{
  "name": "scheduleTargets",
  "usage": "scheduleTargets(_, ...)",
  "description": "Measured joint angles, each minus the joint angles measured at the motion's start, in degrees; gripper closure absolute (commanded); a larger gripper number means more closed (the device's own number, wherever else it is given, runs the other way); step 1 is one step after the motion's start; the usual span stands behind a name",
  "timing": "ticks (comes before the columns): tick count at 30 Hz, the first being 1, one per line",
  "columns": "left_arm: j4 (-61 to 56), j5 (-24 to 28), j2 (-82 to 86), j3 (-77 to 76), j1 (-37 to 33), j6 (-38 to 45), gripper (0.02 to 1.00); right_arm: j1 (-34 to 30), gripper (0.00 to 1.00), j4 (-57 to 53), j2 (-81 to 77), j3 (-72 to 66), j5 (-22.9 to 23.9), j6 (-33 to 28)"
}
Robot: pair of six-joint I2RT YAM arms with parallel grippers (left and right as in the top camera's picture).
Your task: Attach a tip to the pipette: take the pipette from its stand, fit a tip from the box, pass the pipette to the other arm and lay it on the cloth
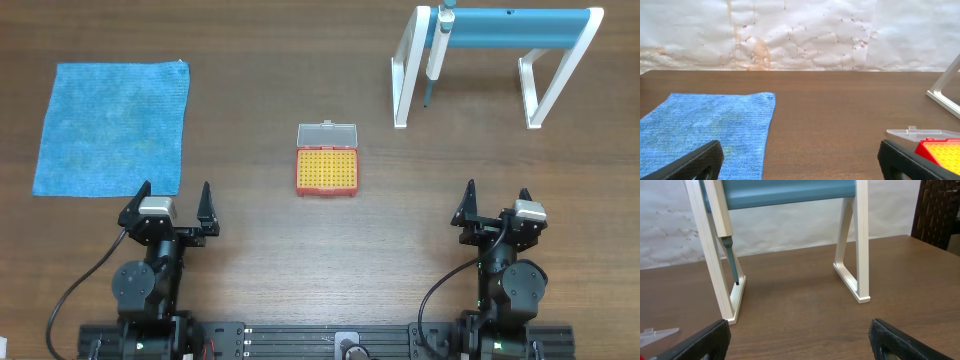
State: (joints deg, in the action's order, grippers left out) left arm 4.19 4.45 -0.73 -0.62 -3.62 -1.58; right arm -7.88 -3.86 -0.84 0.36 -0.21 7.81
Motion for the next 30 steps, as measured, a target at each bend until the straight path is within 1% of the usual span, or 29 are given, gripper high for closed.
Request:
scheduleTargets(1,0.02,0.0,0.0,0.0,0.0,0.0,0.02,0.0,0.102,0.0,0.0,0.0,0.0,0.0)
scheduleTargets(5,0.02,-0.02,0.0,0.0,0.0,-0.02,0.023,5.49,0.104,0.44,0.07,0.0,-4.76,-5.68)
scheduleTargets(9,0.0,-0.02,0.0,0.0,0.0,-0.02,0.023,5.75,0.104,0.61,0.07,0.0,-6.43,-8.02)
scheduleTargets(14,0.02,-0.02,0.0,0.0,0.0,-0.02,0.023,5.75,0.104,0.63,0.07,0.0,-6.88,-9.01)
scheduleTargets(30,0.0,-0.02,0.0,0.0,0.0,-0.02,0.023,5.75,0.102,0.63,0.07,0.0,-7.06,-9.25)
